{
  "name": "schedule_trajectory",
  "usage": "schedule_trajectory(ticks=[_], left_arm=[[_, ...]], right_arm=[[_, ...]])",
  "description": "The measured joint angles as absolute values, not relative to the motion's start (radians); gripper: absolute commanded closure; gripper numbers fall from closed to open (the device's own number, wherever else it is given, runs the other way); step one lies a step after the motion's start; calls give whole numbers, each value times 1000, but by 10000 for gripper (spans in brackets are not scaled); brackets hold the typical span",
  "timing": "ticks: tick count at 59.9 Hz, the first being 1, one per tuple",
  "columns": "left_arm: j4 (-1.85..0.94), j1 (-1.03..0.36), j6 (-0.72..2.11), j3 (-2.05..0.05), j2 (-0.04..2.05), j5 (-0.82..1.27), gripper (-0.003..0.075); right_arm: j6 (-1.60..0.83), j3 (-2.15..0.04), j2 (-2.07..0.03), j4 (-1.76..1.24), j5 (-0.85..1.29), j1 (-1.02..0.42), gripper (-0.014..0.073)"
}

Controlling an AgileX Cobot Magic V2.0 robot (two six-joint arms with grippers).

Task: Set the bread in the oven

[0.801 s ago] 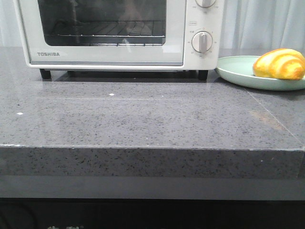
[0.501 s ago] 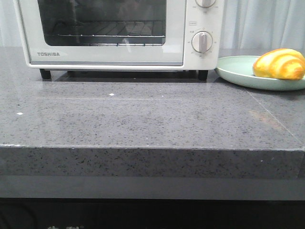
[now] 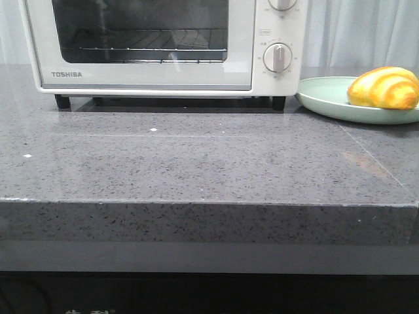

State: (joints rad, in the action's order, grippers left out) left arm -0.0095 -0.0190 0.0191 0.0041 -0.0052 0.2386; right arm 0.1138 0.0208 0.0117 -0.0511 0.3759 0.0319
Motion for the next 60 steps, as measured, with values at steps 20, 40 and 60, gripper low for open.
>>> schedule_trajectory(ticks=[20, 40, 60], left_arm=[[-10, -19, 19, 4, -5, 239, 741], [-10, -19, 19, 4, -5, 239, 741], [-10, -19, 19, 4, -5, 221, 741]], right_arm=[[114, 27, 12, -51, 322, 32, 661], [114, 27, 12, -51, 235, 32, 661], [114, 27, 12, -51, 233, 32, 661]])
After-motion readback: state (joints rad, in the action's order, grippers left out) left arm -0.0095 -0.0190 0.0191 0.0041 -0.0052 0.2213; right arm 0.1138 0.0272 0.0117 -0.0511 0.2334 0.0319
